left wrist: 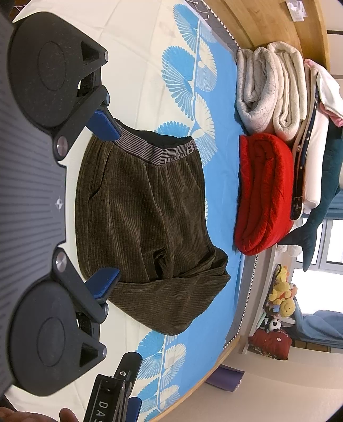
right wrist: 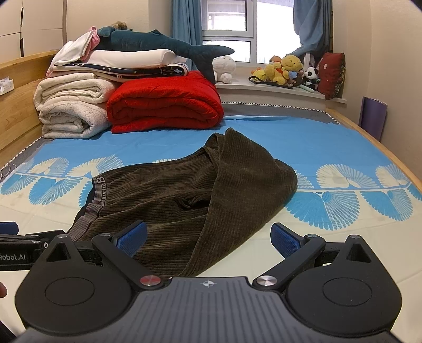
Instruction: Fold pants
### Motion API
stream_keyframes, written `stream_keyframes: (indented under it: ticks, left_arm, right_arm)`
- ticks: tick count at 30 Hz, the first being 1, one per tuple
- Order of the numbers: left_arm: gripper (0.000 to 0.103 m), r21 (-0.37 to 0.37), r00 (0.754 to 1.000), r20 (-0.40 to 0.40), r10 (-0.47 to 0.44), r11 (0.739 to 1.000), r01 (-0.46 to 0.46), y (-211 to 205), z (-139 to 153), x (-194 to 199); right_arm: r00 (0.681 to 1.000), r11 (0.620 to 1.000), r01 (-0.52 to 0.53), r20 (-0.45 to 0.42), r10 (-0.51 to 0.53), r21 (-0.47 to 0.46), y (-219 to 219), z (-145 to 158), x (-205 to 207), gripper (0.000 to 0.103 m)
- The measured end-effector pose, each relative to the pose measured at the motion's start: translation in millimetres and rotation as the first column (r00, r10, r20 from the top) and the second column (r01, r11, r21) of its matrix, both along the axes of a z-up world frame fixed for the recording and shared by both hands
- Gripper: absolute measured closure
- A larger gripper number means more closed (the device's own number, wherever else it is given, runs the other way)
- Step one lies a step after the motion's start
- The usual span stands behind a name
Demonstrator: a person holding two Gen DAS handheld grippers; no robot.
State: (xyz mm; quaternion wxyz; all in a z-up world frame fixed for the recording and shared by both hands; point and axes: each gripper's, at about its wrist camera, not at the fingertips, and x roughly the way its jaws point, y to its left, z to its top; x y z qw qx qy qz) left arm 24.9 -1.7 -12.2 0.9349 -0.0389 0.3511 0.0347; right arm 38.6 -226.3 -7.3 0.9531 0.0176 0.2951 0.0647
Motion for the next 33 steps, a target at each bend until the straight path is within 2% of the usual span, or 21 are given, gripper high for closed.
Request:
stream_keyframes:
  ticks: [9,11,12,13,14,16,17,18,21,23,25,27,28,29,30,32,33]
  left_arm:
    - [0.0,0.002,1.0,0.001,0.003,1.0,-0.003,0,0,1]
    - [0.003,0.007,1.0,0.009,0.007,1.0,-0.007,1,1,1]
    - [0.01,-0.007,1.0,0.01,0.01,1.0,-0.01,4,2,1]
    - [0.022,-0.036,1.0,0.006,0.009,0.999,-0.009,8,4,2]
    - [0.03,-0.076,1.0,-0.002,0.001,0.997,-0.001,15,5,4]
    - [0.07,-0.136,0.999,-0.03,-0.012,0.991,0.008,34,11,15]
    - [0.08,-0.151,0.999,-0.041,-0.014,0.989,0.008,44,14,22]
    - [0.091,-0.164,0.999,-0.052,-0.012,0.987,0.003,56,20,32]
    - [0.092,-0.21,0.998,-0.063,-0.011,0.978,-0.002,93,37,66]
    - [0.092,-0.236,0.997,-0.08,-0.013,0.972,-0.007,116,42,96]
    - [0.092,-0.291,0.993,-0.114,0.016,0.955,-0.048,142,34,126]
    - [0.092,-0.314,0.991,-0.118,0.064,0.944,-0.098,163,14,146]
    - [0.092,-0.342,0.986,-0.135,0.095,0.93,-0.136,176,-6,153]
    - [0.092,-0.366,0.975,-0.196,0.107,0.914,-0.174,185,-26,160]
    - [0.091,-0.37,0.937,-0.326,0.128,0.894,-0.251,195,-50,169]
    - [0.091,-0.404,0.892,-0.431,0.139,0.853,-0.329,213,-79,177]
    - [0.09,-0.406,0.888,-0.442,0.129,0.854,-0.326,217,-85,182]
  right_arm:
    - [1.0,1.0,0.002,-0.004,-0.002,0.006,0,0,0,0.003]
    - [1.0,1.0,0.006,-0.003,-0.006,0.013,-2,1,0,0.006]
    - [1.0,1.0,0.008,-0.004,-0.008,0.016,-2,1,1,0.009]
    - [1.0,1.0,0.009,-0.006,-0.009,0.017,-3,1,2,0.011]
    - [1.0,1.0,0.011,-0.007,-0.011,0.018,-4,1,2,0.016]
    - [1.0,1.0,0.017,-0.008,-0.017,0.027,-8,1,4,0.024]
    - [1.0,0.999,0.02,-0.008,-0.019,0.034,-12,2,5,0.033]
    - [1.0,0.998,0.024,-0.008,-0.023,0.052,-17,3,8,0.048]
    - [1.0,0.993,0.025,-0.01,-0.024,0.113,-35,9,25,0.07]
    - [0.999,0.995,0.029,0.027,-0.032,0.097,-45,16,42,0.071]
    - [0.997,0.996,0.034,0.069,-0.039,0.077,-55,22,66,0.071]
    - [0.997,0.997,0.035,0.061,-0.039,0.065,-59,19,95,0.07]
    - [0.999,0.998,0.022,0.033,-0.024,0.061,-59,12,112,0.069]
    - [1.0,0.998,-0.003,-0.01,0.004,0.056,-56,2,129,0.059]
    - [0.998,0.998,-0.029,-0.055,0.032,0.054,-52,-10,143,0.046]
    - [0.986,0.995,-0.08,-0.141,0.088,0.065,-41,-41,169,0.041]
    - [0.976,0.993,-0.097,-0.189,0.107,0.064,-34,-54,180,0.041]
